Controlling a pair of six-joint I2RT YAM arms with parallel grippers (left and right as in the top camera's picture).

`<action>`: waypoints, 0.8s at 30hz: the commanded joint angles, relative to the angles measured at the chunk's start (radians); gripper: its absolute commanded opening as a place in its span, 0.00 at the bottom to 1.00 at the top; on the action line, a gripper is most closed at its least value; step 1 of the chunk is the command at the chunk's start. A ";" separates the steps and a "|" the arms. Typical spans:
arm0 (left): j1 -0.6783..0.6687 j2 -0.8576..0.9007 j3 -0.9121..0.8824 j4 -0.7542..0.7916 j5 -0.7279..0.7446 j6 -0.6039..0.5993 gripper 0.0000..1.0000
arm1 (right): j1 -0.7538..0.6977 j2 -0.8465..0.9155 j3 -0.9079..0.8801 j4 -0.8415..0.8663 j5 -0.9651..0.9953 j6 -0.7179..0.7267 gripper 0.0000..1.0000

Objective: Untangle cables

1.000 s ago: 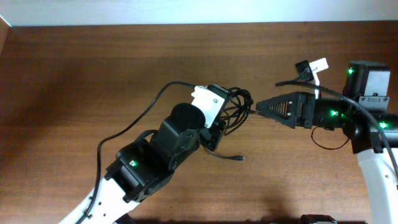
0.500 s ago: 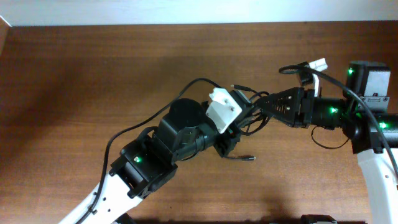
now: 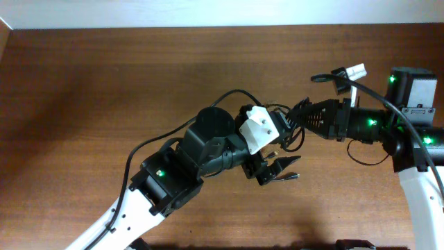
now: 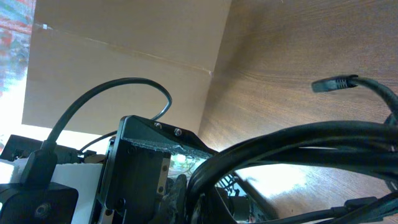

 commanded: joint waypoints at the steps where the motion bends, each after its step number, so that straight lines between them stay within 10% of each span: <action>1: -0.002 -0.010 0.010 0.004 0.020 0.010 0.93 | -0.002 -0.008 0.010 0.007 -0.007 -0.027 0.04; 3: 0.017 -0.010 0.010 0.005 0.020 -0.013 0.99 | -0.002 -0.008 0.010 0.002 -0.038 -0.096 0.04; 7: 0.200 -0.011 0.011 0.013 0.142 -0.495 0.99 | -0.002 -0.008 0.010 0.003 -0.040 -0.205 0.04; 11: 0.206 -0.010 0.011 0.087 0.423 -0.493 0.99 | -0.002 -0.009 0.010 0.026 -0.041 -0.230 0.04; 15: 0.203 0.002 0.010 0.004 0.411 -0.297 0.88 | -0.002 -0.009 0.010 0.026 -0.044 -0.229 0.04; 24: 0.203 0.119 0.010 0.066 0.462 -0.299 0.56 | -0.002 -0.009 0.010 0.026 -0.074 -0.230 0.04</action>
